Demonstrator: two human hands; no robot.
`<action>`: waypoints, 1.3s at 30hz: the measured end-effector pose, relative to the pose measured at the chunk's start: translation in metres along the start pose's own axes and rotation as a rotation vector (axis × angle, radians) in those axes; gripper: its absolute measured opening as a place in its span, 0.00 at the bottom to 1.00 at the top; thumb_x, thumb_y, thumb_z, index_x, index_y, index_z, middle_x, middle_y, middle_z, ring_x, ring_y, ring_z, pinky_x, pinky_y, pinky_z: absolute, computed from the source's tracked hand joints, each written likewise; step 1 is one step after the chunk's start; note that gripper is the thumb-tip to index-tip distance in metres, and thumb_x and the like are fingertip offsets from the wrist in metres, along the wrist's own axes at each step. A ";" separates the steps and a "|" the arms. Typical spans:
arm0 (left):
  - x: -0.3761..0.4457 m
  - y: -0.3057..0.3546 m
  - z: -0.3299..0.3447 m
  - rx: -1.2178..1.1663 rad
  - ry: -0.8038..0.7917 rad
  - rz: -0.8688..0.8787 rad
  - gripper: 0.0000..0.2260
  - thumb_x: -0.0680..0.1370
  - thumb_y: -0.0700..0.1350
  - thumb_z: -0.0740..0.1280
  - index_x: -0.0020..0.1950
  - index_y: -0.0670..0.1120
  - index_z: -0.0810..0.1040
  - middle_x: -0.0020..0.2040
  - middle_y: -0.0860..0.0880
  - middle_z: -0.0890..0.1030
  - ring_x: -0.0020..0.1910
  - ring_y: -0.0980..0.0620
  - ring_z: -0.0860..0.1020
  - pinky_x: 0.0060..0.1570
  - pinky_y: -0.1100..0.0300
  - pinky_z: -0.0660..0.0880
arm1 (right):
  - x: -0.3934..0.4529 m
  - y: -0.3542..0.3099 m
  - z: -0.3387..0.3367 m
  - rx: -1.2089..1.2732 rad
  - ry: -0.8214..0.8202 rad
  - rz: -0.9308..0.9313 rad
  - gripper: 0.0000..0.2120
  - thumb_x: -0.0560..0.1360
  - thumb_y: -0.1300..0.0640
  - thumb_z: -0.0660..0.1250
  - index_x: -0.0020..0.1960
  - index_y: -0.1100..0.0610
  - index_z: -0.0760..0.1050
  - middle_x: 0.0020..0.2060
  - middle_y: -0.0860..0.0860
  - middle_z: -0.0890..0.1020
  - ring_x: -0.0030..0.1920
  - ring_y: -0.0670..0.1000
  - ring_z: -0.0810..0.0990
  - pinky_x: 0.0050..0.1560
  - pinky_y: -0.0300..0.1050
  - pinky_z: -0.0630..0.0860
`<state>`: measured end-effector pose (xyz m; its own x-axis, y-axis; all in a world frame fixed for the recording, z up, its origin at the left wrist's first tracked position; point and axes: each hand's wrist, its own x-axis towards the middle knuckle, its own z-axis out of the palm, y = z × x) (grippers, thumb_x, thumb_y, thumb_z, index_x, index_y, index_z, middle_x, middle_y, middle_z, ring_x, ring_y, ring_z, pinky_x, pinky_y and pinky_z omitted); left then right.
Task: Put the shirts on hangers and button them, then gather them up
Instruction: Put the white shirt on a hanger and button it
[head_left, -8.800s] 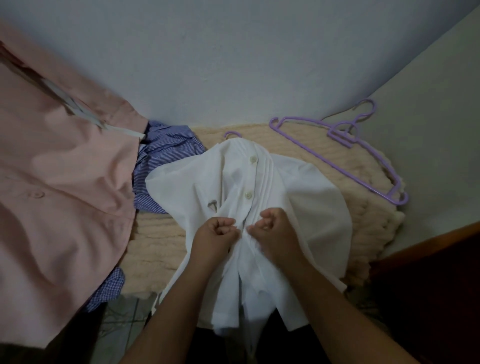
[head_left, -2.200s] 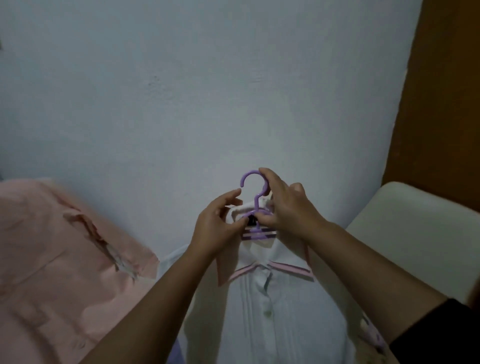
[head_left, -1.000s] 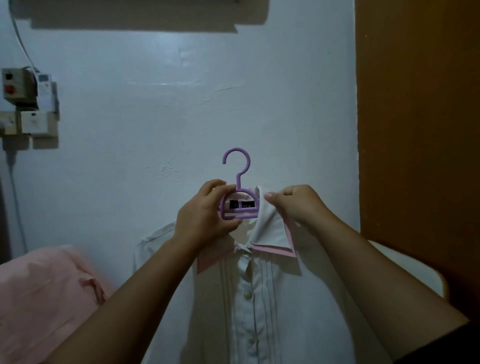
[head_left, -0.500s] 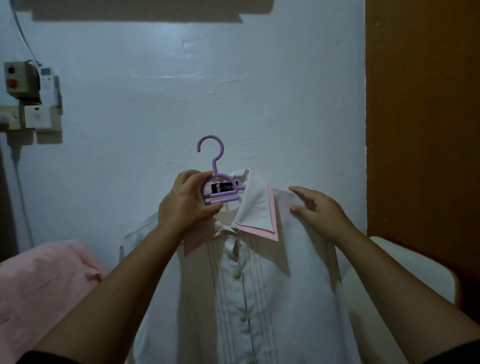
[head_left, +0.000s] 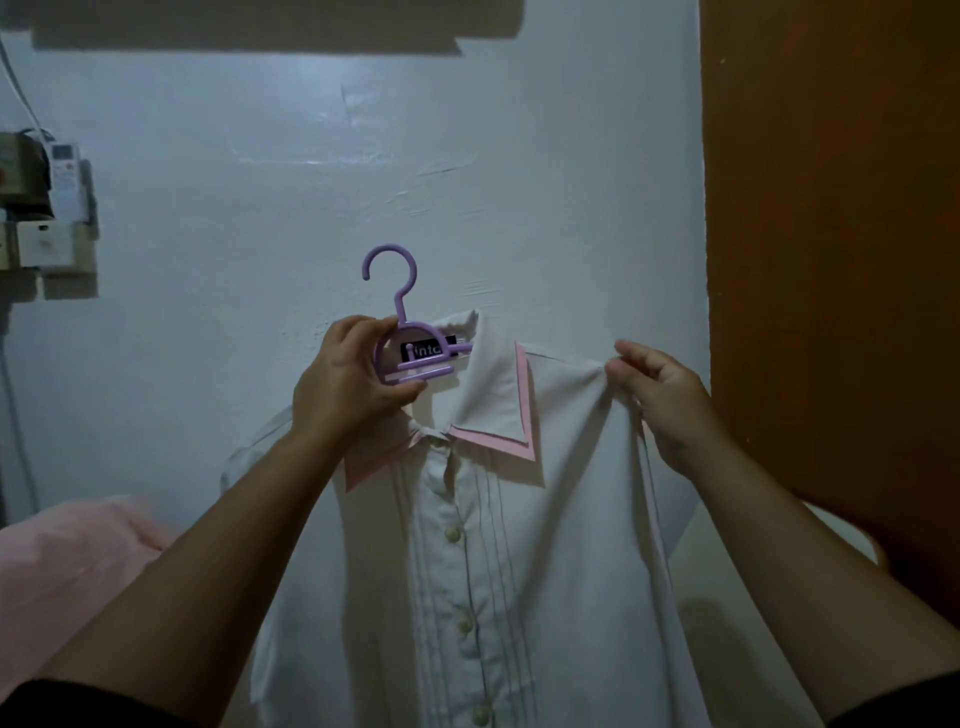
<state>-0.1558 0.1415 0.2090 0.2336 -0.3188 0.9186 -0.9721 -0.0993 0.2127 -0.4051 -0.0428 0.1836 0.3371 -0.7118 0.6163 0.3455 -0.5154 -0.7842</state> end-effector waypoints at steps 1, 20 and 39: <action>0.001 -0.002 0.002 -0.002 0.002 -0.004 0.33 0.64 0.50 0.80 0.66 0.49 0.73 0.63 0.49 0.73 0.56 0.51 0.75 0.48 0.53 0.77 | 0.002 0.003 -0.003 -0.010 0.018 0.028 0.16 0.75 0.56 0.68 0.63 0.55 0.75 0.53 0.47 0.78 0.55 0.47 0.76 0.59 0.44 0.72; -0.004 -0.013 0.013 -0.053 0.009 -0.059 0.33 0.63 0.50 0.80 0.66 0.49 0.74 0.60 0.49 0.75 0.52 0.57 0.71 0.47 0.61 0.71 | 0.002 0.020 0.007 -0.158 0.114 -0.194 0.13 0.73 0.61 0.70 0.55 0.50 0.77 0.47 0.40 0.78 0.47 0.36 0.76 0.45 0.24 0.71; -0.004 -0.024 0.014 -0.053 -0.012 -0.110 0.33 0.64 0.51 0.80 0.67 0.51 0.73 0.61 0.50 0.75 0.54 0.55 0.73 0.50 0.60 0.72 | -0.002 0.014 0.005 -0.011 0.337 -0.225 0.08 0.70 0.62 0.73 0.46 0.50 0.81 0.44 0.45 0.83 0.48 0.43 0.81 0.54 0.37 0.76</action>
<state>-0.1327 0.1318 0.1953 0.3389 -0.3204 0.8846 -0.9403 -0.0845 0.3297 -0.3967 -0.0461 0.1722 -0.0526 -0.6960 0.7161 0.3677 -0.6802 -0.6341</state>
